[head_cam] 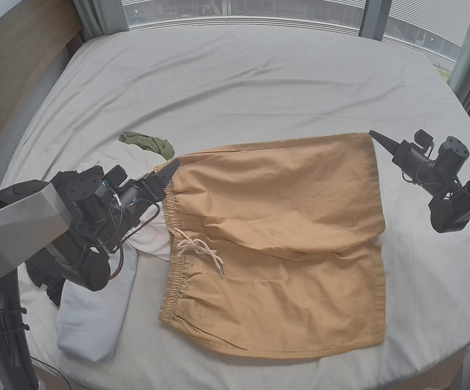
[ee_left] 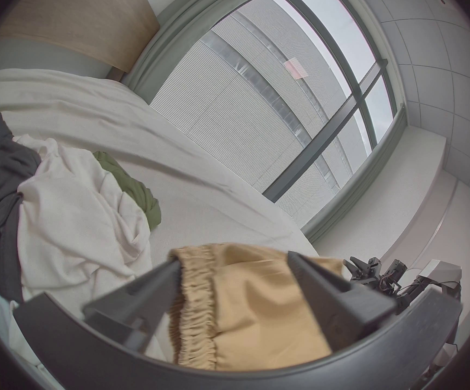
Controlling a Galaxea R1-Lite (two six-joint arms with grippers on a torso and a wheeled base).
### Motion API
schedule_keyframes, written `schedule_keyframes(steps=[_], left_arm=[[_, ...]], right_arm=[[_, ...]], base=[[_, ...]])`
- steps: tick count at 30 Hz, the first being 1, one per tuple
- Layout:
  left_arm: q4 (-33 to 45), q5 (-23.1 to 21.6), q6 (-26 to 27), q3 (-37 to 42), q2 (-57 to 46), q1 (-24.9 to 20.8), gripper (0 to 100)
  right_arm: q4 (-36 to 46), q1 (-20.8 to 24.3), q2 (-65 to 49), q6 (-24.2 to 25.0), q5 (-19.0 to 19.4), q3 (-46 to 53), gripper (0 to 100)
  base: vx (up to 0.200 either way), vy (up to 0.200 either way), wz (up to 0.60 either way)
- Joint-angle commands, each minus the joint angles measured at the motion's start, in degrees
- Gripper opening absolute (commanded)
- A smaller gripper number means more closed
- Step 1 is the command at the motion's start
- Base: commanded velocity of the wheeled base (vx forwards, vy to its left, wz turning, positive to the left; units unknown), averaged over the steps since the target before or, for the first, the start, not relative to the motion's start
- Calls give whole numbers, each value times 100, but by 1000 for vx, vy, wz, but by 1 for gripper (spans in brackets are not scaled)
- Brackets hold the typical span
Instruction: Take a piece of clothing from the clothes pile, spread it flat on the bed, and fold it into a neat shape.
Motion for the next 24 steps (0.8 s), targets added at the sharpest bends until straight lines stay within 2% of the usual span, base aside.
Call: schedule_keyframes(steps=[1, 5, 10, 13, 14, 18, 21, 24], left_arm=[[-1, 19, 14, -181, 248, 4, 100], [7, 27, 14, -50, 257, 4, 100], [7, 115, -3, 522, -33, 12, 100], [16, 107, -3, 812, -182, 12, 100], [7, 98, 6, 1128, -340, 21, 100], [16, 19, 41, 1849, -701, 206, 100], [16, -227, 41, 2244, -1035, 338, 100], [51, -808, 41, 2763, -1465, 496, 100]], right_arm=[[-28, -36, 101, -10, 11, 38, 100], [-90, -72, -119, -133, 11, 407, 100], [-301, -72, -576, -669, 11, 1409, 100], [-520, -63, -716, -775, 20, 1796, 100], [-793, -54, -866, -792, 20, 2218, 100], [-1039, -63, -1006, -959, 20, 2859, 100], [-1039, -89, -1112, -1205, 11, 3184, 100], [-1048, -115, -1332, -1223, 29, 3589, 100]], base=[[0, 0, 0], [0, 0, 0], [0, 0, 0], [0, 0, 0], [0, 0, 0], [0, 0, 0], [0, 0, 0], [0, 0, 0]])
